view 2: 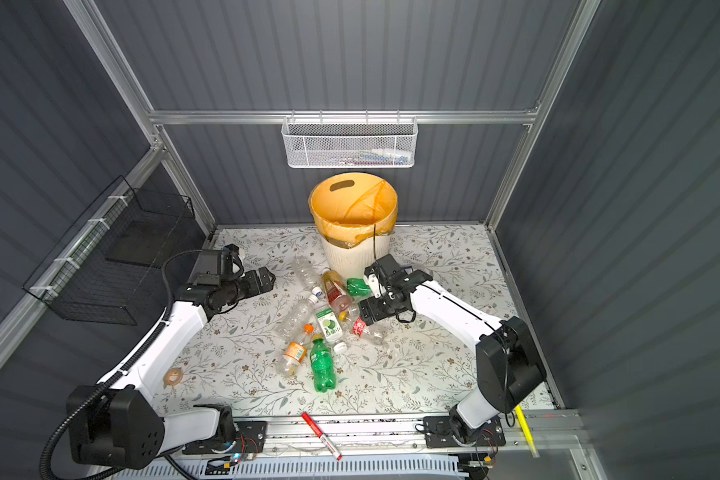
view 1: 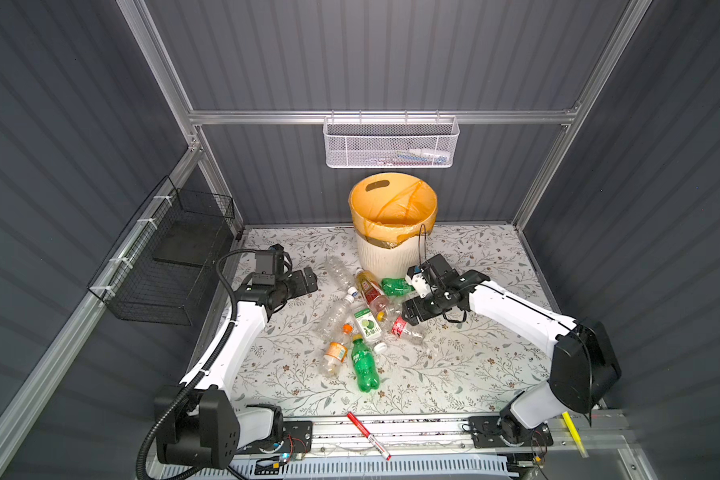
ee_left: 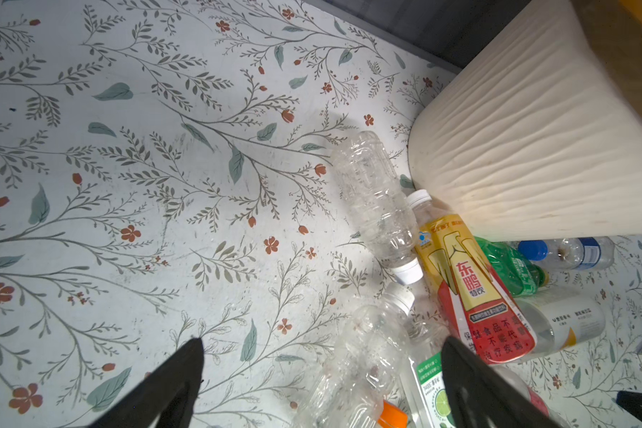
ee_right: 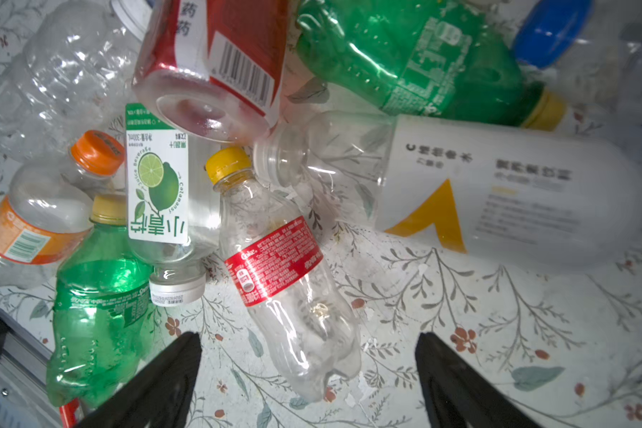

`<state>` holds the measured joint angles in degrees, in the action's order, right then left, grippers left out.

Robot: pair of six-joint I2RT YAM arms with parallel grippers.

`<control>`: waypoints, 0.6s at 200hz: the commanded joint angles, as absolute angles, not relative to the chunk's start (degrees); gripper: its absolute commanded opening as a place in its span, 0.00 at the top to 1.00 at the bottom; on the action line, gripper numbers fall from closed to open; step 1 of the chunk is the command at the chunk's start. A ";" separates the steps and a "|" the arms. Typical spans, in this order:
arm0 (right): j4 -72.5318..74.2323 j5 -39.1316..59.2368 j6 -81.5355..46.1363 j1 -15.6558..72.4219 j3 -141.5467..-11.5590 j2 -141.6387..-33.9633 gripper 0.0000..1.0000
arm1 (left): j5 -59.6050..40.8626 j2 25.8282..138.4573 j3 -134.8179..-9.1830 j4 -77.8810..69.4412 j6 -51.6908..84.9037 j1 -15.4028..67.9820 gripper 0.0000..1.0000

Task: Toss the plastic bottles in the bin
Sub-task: 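Return left gripper to bottles while right gripper reaches for yellow-cap Coke bottle, then grasp the yellow-cap Coke bottle with the right gripper and lift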

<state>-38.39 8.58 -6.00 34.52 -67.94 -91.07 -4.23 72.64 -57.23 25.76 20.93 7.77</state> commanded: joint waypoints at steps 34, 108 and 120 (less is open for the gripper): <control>-41.45 8.13 4.42 38.26 -70.36 -97.94 0.10 | -4.55 70.85 -54.96 26.58 18.82 7.31 0.00; -37.06 3.49 2.90 41.11 -69.17 -102.98 0.14 | -5.18 71.18 -53.66 26.03 18.64 7.29 0.00; -36.28 2.95 2.59 41.15 -69.10 -103.48 0.16 | -5.19 71.34 -53.63 26.08 18.59 7.29 0.00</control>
<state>-38.02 5.45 2.98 40.80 -69.34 -102.21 -4.27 71.42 -54.57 25.74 19.64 7.77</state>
